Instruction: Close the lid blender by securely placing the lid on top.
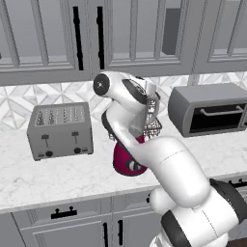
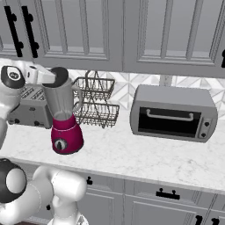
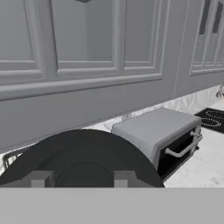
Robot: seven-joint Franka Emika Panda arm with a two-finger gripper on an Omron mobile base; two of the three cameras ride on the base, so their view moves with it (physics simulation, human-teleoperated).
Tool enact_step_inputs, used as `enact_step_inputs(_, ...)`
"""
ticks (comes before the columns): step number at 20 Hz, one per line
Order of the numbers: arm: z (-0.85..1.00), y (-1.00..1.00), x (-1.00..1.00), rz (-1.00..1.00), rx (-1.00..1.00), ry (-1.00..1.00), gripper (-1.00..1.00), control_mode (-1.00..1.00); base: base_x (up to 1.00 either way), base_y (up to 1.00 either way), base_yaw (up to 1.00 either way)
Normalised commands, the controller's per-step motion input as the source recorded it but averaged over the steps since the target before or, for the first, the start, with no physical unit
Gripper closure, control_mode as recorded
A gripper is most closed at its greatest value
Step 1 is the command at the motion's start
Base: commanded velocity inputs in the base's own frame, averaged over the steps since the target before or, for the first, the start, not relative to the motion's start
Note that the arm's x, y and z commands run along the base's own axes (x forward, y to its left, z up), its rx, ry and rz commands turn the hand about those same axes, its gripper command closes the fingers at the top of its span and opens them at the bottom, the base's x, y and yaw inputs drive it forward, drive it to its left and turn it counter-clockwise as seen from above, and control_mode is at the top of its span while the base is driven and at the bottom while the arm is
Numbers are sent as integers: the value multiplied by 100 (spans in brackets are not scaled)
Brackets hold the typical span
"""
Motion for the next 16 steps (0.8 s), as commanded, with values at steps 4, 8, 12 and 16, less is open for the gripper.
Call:
enact_step_inputs(4,-9,0,-20,0,0,9,-100,-100,0,0,0)
enact_step_inputs(8,-9,0,-16,0,0,10,-100,-100,0,0,0)
enact_step_inputs(12,-3,0,-31,0,0,8,-100,-100,0,0,0)
enact_step_inputs(16,0,0,-50,0,0,8,-100,-100,0,0,0)
